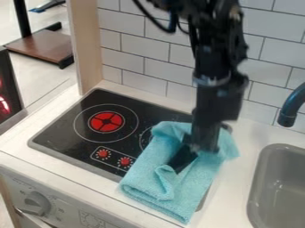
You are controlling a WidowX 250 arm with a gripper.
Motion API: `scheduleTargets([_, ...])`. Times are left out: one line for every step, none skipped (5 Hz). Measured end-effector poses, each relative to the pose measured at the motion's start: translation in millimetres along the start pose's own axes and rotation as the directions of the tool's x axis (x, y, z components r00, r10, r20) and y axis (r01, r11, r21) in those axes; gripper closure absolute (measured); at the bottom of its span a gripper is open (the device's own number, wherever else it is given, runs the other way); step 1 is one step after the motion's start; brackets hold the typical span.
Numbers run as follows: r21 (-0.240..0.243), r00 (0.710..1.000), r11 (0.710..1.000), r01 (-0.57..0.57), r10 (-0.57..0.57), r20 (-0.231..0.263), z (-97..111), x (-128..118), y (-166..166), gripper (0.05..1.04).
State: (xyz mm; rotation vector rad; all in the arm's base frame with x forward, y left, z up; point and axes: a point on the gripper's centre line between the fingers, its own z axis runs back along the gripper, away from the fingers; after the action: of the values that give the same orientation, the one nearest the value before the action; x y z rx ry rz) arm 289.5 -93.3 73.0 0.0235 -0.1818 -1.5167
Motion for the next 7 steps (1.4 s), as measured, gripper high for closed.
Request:
scheduleTargets([-0.003, 0.999, 1.000, -0.029, 0.029, 0.032, 5, 1, 21, 1.032])
scheduleTargets([0.009, 0.998, 0.999, -0.042, 0.041, 0.037, 3, 0, 44, 1.032])
scheduleTargets([0.024, 0.998, 0.998, -0.051, 0.050, 0.026, -6, -2, 65, 1.032])
scheduleTargets([0.036, 0.996, 0.997, -0.075, 0.073, 0.050, -13, -10, 85, 1.032])
scheduleTargets([0.058, 0.998, 0.997, -0.055, 0.052, 0.045, -29, -12, 97, 1.032])
scheduleTargets([0.038, 0.999, 0.999, -0.029, 0.028, 0.038, -44, -12, 99, 1.032])
scheduleTargets([0.043, 1.000, 0.999, -0.012, 0.011, 0.023, -49, -15, 100, 1.010])
